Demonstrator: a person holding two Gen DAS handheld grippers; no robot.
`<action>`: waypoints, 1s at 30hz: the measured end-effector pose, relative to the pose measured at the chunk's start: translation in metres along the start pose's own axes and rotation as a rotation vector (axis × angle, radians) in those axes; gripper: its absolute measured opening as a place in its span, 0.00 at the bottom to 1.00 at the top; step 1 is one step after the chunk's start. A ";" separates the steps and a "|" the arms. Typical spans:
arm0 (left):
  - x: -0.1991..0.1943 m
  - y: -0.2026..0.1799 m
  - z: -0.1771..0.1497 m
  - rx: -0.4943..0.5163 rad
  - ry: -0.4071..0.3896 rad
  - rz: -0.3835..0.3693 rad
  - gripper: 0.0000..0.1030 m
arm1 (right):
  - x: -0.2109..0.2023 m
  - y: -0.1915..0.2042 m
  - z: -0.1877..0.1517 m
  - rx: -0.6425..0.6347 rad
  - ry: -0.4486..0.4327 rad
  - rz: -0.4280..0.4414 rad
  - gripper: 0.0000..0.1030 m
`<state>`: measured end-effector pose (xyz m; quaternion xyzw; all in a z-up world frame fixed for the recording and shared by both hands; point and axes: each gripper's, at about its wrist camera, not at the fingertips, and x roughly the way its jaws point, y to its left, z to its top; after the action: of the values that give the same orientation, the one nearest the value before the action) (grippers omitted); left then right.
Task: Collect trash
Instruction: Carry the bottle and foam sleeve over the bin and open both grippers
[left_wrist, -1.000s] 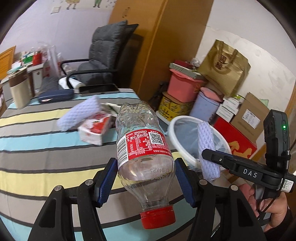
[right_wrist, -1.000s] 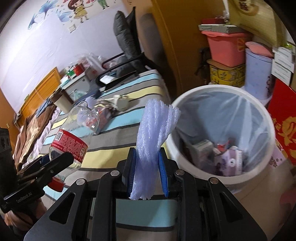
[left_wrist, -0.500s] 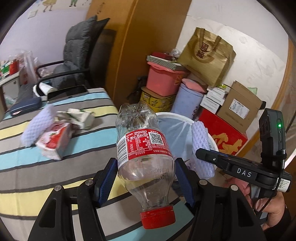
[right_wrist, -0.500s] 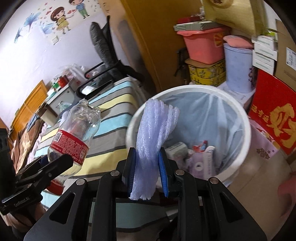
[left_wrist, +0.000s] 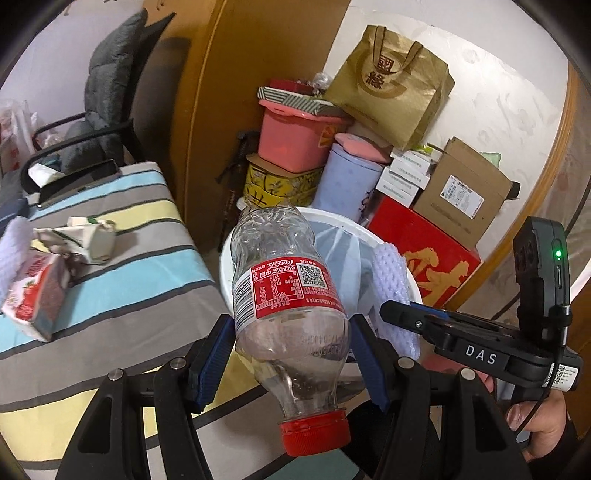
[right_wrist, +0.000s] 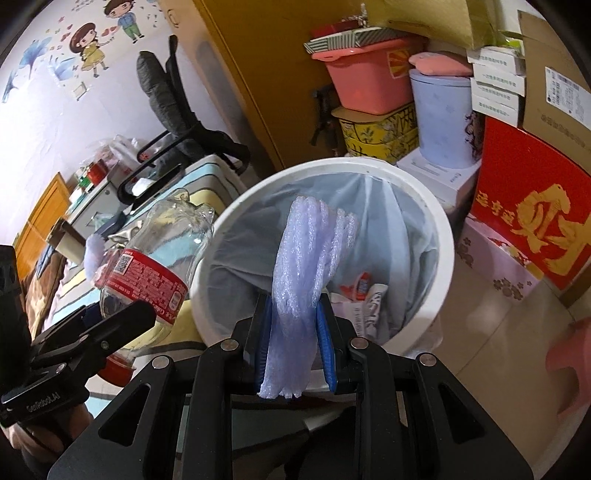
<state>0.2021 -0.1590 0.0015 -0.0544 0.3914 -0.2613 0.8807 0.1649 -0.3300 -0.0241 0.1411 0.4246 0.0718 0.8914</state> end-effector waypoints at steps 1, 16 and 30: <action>0.003 -0.001 0.001 0.002 0.004 -0.003 0.62 | 0.001 -0.001 0.001 0.001 0.004 -0.003 0.26; 0.026 -0.004 0.009 0.001 0.011 -0.039 0.62 | 0.006 -0.013 0.007 0.041 0.006 0.003 0.56; -0.003 -0.003 0.007 0.001 -0.042 -0.023 0.63 | -0.008 -0.005 0.006 0.029 -0.046 0.008 0.56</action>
<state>0.2035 -0.1609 0.0094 -0.0640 0.3721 -0.2704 0.8856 0.1645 -0.3382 -0.0156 0.1571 0.4046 0.0659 0.8985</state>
